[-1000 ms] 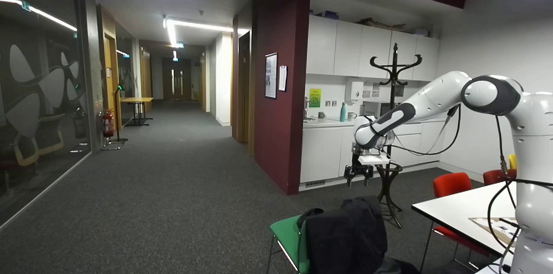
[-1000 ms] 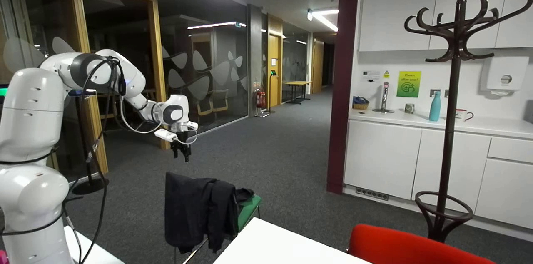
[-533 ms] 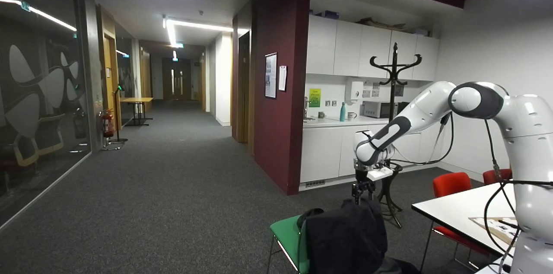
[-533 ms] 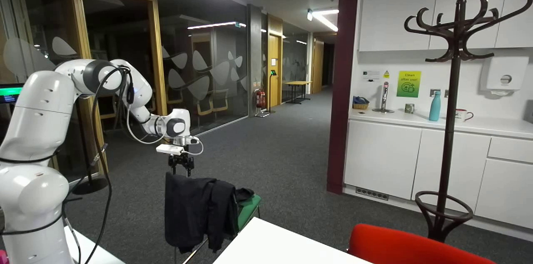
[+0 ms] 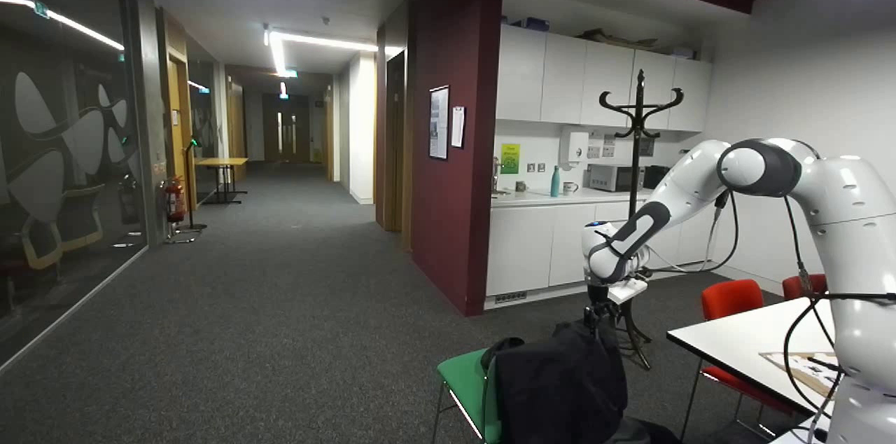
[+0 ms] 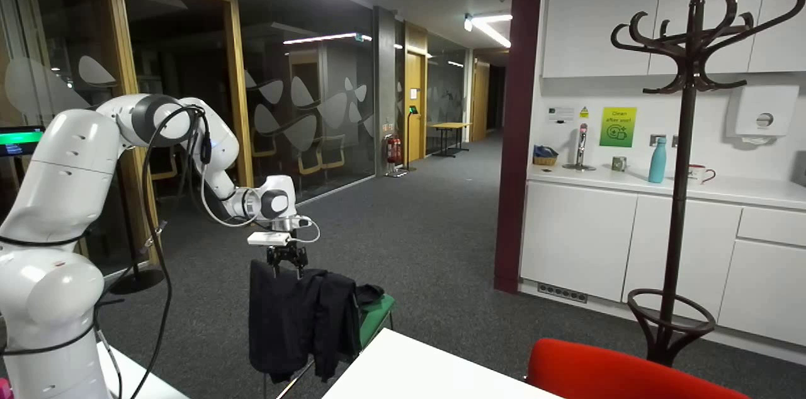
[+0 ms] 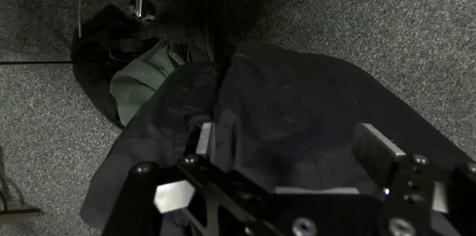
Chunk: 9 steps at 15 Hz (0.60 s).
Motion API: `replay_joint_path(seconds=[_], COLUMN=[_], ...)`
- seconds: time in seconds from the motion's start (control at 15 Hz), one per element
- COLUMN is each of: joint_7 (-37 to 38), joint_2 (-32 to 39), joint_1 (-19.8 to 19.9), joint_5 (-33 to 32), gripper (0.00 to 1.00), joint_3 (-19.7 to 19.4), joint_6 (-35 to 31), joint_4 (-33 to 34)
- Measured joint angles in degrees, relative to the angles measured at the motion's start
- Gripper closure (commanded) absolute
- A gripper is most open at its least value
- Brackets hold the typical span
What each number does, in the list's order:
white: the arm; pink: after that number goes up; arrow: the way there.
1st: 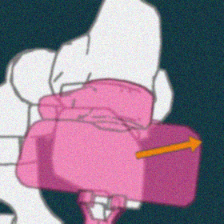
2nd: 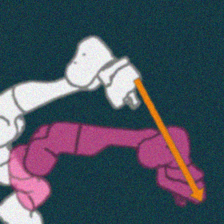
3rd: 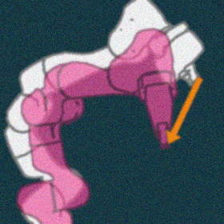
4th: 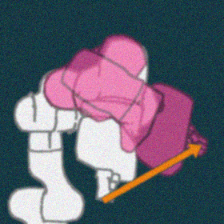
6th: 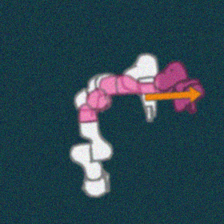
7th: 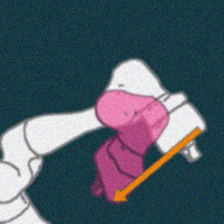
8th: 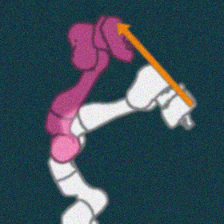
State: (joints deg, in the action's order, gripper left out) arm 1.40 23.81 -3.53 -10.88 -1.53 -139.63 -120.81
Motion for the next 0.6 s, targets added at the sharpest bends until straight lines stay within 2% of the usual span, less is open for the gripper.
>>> replay_joint_path(seconds=[0.6], joint_7=[1.29], joint_2=[2.21], joint_1=[0.20], joint_5=[-3.02], gripper=[0.00], joint_3=[-2.26], joint_6=[-6.58], joint_4=[0.89])
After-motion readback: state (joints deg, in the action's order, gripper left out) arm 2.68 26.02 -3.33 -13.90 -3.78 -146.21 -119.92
